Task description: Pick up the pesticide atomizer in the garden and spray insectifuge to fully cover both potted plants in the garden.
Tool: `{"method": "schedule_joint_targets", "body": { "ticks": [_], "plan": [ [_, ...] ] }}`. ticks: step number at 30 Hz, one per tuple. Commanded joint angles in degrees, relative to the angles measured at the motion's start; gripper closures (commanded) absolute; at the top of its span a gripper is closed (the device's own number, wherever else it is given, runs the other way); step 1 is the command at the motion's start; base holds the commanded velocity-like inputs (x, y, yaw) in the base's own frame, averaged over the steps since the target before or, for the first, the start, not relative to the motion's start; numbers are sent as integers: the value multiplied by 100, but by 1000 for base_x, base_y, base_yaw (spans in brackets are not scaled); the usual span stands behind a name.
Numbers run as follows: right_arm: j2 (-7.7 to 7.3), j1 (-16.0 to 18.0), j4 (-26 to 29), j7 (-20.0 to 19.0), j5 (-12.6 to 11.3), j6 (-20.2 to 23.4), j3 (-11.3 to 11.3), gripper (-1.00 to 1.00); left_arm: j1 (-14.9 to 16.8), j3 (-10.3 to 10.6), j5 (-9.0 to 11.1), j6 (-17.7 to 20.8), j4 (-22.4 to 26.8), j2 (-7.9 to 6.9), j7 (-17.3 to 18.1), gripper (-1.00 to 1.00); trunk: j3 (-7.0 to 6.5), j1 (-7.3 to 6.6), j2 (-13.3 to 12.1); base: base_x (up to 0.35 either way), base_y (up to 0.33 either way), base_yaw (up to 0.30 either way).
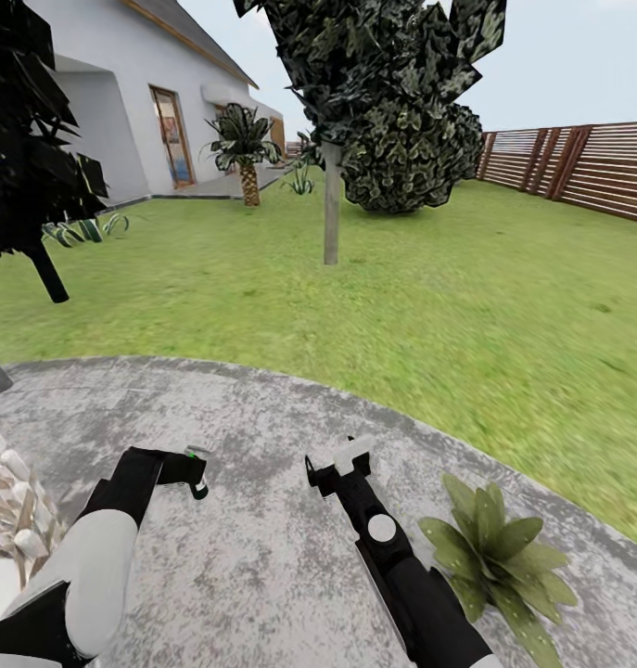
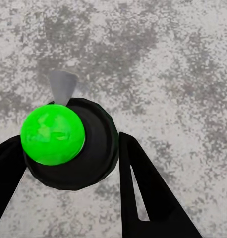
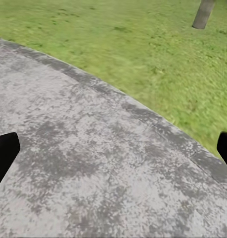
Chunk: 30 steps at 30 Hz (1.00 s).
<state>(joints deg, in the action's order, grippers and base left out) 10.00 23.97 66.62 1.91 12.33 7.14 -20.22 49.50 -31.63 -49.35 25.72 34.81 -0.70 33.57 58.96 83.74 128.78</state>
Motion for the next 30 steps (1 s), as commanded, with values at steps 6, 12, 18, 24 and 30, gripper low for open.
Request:
{"method": "schedule_joint_targets", "body": {
  "ticks": [6,12,18,24,30],
  "plan": [
    [0,3,7,20,59,42,-8,-100,7,-27,-40,7,9,28,45,100,5,2,2,333,17,1],
    [0,3,2,20,60,42,-17,-100,3,-25,-40,5,7,34,45,100,6,2,2,338,0,0],
    [0,3,6,20,59,42,-17,-100,6,-27,-40,9,9,27,45,100,6,2,2,338,0,3],
    [0,3,0,20,62,42,-17,-100,3,-27,-40,9,9,30,46,100,6,2,2,185,0,193],
    [0,3,4,20,61,42,-17,-100,2,-27,-40,4,4,40,45,100,6,2,2,8,0,241]
  ]
}}
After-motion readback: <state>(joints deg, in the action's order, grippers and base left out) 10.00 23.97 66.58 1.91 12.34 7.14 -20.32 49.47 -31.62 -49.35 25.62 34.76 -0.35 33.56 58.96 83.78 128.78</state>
